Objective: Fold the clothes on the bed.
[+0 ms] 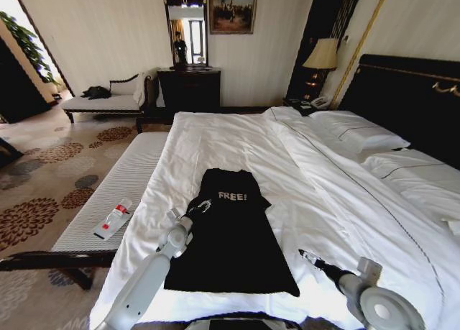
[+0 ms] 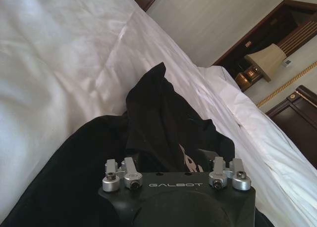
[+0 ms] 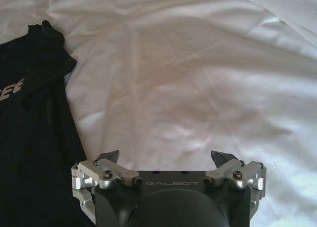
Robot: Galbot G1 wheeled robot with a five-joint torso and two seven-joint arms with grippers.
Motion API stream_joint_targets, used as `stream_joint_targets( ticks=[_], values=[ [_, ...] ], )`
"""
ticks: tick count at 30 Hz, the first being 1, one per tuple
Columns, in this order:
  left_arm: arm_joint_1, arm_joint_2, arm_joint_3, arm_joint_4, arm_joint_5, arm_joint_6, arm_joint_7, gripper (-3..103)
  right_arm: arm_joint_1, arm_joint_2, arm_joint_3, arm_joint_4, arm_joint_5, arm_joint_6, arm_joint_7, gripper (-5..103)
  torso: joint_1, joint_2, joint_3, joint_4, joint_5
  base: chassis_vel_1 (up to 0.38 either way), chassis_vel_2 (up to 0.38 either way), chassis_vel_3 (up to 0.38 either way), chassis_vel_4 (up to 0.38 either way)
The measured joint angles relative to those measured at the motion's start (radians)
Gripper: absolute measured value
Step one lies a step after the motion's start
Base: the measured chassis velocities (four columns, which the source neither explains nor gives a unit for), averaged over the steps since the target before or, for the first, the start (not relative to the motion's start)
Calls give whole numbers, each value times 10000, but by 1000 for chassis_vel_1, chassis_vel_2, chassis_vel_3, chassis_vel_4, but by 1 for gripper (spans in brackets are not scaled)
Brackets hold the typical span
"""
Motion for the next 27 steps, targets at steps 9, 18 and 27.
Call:
stream_joint_targets(
  ticks=[9,18,27],
  values=[
    [3,-80,-58,53,99,-97,22,34,38,19,-104,-47,-39,-8,-7,100,0,0,0,0,0,0,0,0,0],
    [-49,-2,-90,21,93,-120,-92,1,686,-249,-208,-287,567,-25,-35,100,0,0,0,-1,0,0,0,0,0],
    [-209,497,-171,-134,6,-113,-201,0,3647,-1458,-1400,-1627,2320,66,-346,100,0,0,1,1,-2,0,0,0,0]
  ],
)
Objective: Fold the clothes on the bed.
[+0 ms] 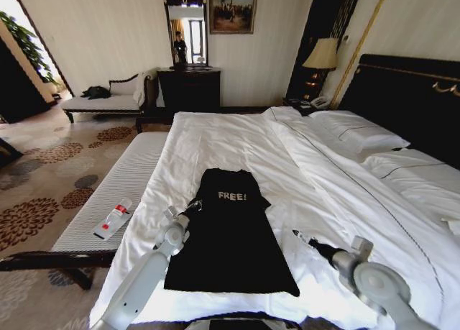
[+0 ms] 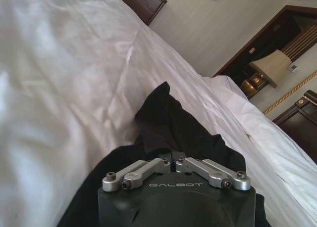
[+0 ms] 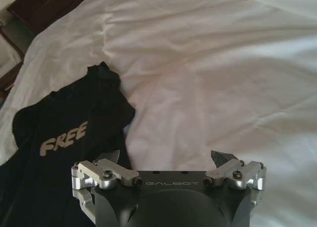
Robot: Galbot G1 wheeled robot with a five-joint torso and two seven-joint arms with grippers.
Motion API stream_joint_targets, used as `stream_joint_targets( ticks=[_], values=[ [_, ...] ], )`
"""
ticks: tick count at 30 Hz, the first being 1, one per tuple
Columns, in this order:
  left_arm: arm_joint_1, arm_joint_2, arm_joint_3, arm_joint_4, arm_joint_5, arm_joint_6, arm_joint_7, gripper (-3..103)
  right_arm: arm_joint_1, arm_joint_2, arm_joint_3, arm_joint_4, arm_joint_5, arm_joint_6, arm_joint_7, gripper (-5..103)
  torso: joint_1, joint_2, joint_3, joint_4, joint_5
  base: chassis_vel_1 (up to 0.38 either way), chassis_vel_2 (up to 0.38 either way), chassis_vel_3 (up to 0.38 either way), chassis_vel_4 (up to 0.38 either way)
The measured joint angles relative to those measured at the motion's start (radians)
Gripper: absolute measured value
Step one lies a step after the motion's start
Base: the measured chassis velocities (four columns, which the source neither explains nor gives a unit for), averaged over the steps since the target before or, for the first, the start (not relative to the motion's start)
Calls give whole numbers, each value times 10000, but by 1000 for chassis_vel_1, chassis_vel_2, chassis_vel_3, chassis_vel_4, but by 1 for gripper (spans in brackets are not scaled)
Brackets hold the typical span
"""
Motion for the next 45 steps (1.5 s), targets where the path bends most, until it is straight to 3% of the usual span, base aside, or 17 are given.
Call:
stream_joint_targets(
  ticks=[8,14,27,29,31,33,36,38,41,44,45],
  values=[
    [-601,401,111,5,-265,52,-182,0,2966,-67,-1851,-2038,1232,58,-224,100,1,-2,0,-1,2,0,0,0,0],
    [-1061,585,180,217,-503,109,-215,0,4499,228,-2786,-3285,1012,108,-528,100,1,-1,1,1,0,0,0,0,0],
    [-1966,922,128,732,-1037,244,-136,0,5701,1008,-3684,-5017,501,-48,-734,102,0,-2,0,4,1,0,0,0,0],
    [-2262,935,293,876,-1101,256,-118,0,5710,1064,-3616,-5190,372,-51,-805,96,1,-2,0,-1,1,0,0,0,0],
    [-2304,945,325,892,-1106,259,-105,0,5702,1070,-3577,-5216,329,-51,-827,96,1,-2,0,-3,0,0,0,0,0],
    [-2313,987,344,913,-1107,263,-66,0,5676,1098,-3506,-5229,297,-50,-856,80,-1,-1,0,-4,1,0,0,0,0],
    [-2296,1009,344,933,-1100,263,-48,0,5674,1129,-3501,-5229,295,-49,-856,75,0,-1,-1,-2,1,0,0,0,0],
    [-2284,1031,340,961,-1084,264,-39,0,5678,1214,-3519,-5227,288,-50,-844,64,0,-2,0,0,-1,0,0,0,0],
    [-2304,1041,340,966,-1082,264,-40,0,5683,1282,-3534,-5231,267,-51,-830,58,0,-1,-1,1,0,0,0,0,0],
    [-2360,1103,353,959,-1097,265,-59,0,5698,1404,-3524,-5302,245,-71,-812,42,0,-2,-1,-3,2,0,0,0,0],
    [-2361,1122,353,953,-1102,265,-63,0,5711,1428,-3519,-5316,243,-75,-810,42,0,-1,-1,-2,3,0,0,0,0]
  ],
)
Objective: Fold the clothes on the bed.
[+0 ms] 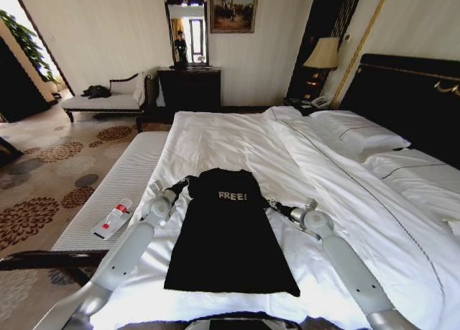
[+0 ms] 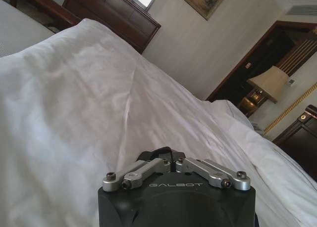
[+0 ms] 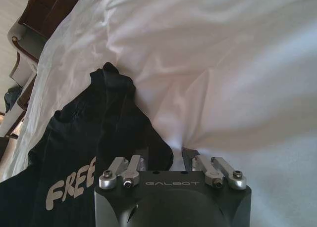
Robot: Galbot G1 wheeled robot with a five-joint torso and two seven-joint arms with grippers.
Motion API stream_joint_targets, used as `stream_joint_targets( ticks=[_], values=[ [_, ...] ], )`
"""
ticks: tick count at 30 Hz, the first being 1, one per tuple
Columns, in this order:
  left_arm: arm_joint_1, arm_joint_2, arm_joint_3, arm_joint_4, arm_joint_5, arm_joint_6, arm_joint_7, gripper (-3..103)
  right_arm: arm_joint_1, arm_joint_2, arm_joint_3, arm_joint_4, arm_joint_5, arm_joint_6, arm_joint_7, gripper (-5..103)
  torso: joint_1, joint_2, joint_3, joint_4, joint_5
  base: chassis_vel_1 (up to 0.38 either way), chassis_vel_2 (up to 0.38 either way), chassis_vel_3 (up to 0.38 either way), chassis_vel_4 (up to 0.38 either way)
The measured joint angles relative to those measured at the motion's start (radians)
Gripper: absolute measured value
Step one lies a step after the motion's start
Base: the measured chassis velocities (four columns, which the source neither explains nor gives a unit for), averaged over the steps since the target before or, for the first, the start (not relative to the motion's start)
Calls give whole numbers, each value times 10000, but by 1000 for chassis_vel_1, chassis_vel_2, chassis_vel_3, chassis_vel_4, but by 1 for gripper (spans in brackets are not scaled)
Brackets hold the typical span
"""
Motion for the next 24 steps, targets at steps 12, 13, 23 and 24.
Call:
stream_joint_targets(
  ticks=[12,13,23,24],
  values=[
    [82,67,-180,68,32,5,-24,0,8,70,31,99,30,-29,21,2,0,1,0,1,-1,0,0,0,0],
    [81,66,-185,89,41,5,-18,0,5,71,32,103,31,-29,21,1,0,1,0,2,-1,0,0,0,0],
    [-71,238,-258,464,268,-62,169,0,250,-49,33,47,-262,283,-166,0,0,1,0,2,-1,0,0,0,0],
    [-132,285,-257,525,268,-84,185,0,390,-133,31,-18,-474,418,-323,0,1,0,1,1,-1,0,0,0,0]
  ],
)
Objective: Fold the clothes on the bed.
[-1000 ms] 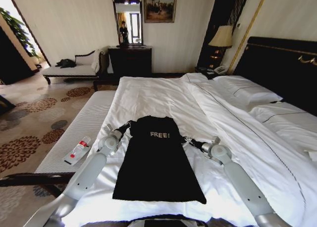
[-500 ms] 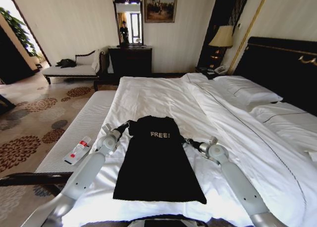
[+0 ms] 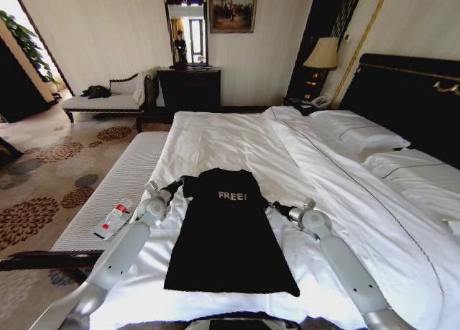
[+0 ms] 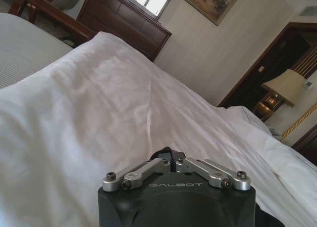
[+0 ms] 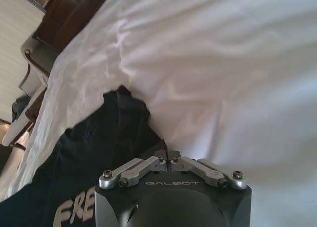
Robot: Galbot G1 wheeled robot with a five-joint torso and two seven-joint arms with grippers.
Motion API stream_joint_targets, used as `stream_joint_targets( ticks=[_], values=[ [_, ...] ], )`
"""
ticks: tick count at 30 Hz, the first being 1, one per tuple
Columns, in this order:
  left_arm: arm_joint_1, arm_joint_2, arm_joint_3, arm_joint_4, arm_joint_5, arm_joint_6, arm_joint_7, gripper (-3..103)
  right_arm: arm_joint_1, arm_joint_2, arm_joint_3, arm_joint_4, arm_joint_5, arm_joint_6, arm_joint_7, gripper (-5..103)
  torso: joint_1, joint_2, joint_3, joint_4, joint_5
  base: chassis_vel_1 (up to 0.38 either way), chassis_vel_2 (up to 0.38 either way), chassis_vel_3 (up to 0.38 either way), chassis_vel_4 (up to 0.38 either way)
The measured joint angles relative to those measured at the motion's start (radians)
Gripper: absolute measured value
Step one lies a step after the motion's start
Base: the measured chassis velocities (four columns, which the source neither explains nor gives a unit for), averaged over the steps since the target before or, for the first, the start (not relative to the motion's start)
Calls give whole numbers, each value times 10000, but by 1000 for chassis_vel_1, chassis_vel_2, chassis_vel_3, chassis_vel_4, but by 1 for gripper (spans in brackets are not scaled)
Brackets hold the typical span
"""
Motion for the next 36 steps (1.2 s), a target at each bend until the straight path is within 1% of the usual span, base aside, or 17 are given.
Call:
stream_joint_targets(
  ticks=[1,4,6,9,11,14,19,23,26,27,29,30,32,33,36],
  values=[
    [0,0,0,0,0,0,0,0,0,0,0,0,0,0,0,0,0,0,0,0,0,0,0,0,0],
    [-169,129,39,99,0,-38,81,0,555,-364,-49,-301,-497,340,-441,0,0,1,0,1,1,0,0,0,0],
    [-189,141,52,110,0,-39,84,0,679,-450,-73,-378,-608,410,-544,0,0,0,-1,1,0,0,0,0,0],
    [-251,189,95,148,0,-48,104,0,1244,-807,-250,-783,-1000,604,-861,0,0,1,0,-1,-1,0,0,0,0],
    [-252,204,96,155,6,-50,111,0,1329,-860,-292,-865,-1093,643,-912,0,0,1,0,0,-1,0,0,0,0],
    [-213,304,75,177,50,-73,160,0,1545,-1000,-493,-1241,-1608,880,-1198,0,0,0,0,0,0,0,0,0,0],
    [-163,425,71,202,110,-97,216,0,1688,-1008,-715,-1651,-2239,1142,-1535,0,0,0,0,0,1,0,0,0,0],
    [-98,497,23,180,121,-118,223,0,1667,-968,-757,-1693,-2574,1249,-1531,0,0,1,0,0,0,0,0,0,0],
    [21,528,-114,127,126,-129,224,0,1574,-893,-654,-1703,-2986,1468,-1368,0,0,0,0,1,1,0,0,0,0],
    [21,528,-114,127,126,-129,224,0,1574,-893,-654,-1703,-2986,1468,-1368,0,0,0,0,1,1,0,0,0,0],
    [113,539,-210,90,131,-138,236,0,1476,-883,-530,-1703,-3394,1667,-1299,0,-1,0,-1,1,-2,0,0,0,0],
    [221,575,-290,30,142,-152,271,0,1324,-935,-456,-1621,-4068,1977,-1308,0,-1,0,-2,0,0,0,0,0,0],
    [276,582,-335,-28,146,-157,277,0,1229,-961,-408,-1499,-4466,2175,-1387,0,0,0,-1,0,0,0,0,0,0],
    [276,582,-335,-28,146,-157,277,0,1229,-961,-408,-1499,-4466,2175,-1387,0,0,0,-1,0,0,0,0,0,0],
    [376,585,-427,-132,148,-168,278,0,1060,-963,-366,-1333,-4997,2634,-1619,0,-1,1,-2,1,0,0,0,0,0]
  ],
)
